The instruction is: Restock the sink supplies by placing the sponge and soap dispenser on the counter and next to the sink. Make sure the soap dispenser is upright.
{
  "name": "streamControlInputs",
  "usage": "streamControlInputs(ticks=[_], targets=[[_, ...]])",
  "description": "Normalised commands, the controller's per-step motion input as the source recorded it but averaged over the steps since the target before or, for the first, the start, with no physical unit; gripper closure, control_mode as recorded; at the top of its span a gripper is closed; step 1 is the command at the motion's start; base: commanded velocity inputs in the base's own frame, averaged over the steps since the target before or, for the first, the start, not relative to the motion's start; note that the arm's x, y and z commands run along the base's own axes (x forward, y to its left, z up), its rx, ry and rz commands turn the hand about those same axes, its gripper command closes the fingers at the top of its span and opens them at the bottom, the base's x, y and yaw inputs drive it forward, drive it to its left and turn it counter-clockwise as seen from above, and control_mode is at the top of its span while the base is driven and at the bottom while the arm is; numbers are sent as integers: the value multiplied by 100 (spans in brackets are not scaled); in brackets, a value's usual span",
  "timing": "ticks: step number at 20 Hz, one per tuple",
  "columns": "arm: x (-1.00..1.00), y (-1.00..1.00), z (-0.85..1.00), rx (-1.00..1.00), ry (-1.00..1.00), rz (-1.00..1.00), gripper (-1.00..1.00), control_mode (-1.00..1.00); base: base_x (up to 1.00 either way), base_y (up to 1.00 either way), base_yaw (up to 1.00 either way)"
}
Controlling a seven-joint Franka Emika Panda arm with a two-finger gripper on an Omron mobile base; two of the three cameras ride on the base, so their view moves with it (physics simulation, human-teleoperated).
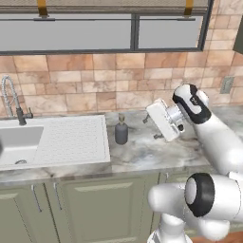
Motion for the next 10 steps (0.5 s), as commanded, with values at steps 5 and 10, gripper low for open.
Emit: streamControlInputs(ticks=[5, 10], targets=[[-84, -8, -42, -56, -49, 6, -100, -100, 0, 0, 0], [-73, -5, -62, -53, -43, 4, -100, -100, 0, 0, 0]])
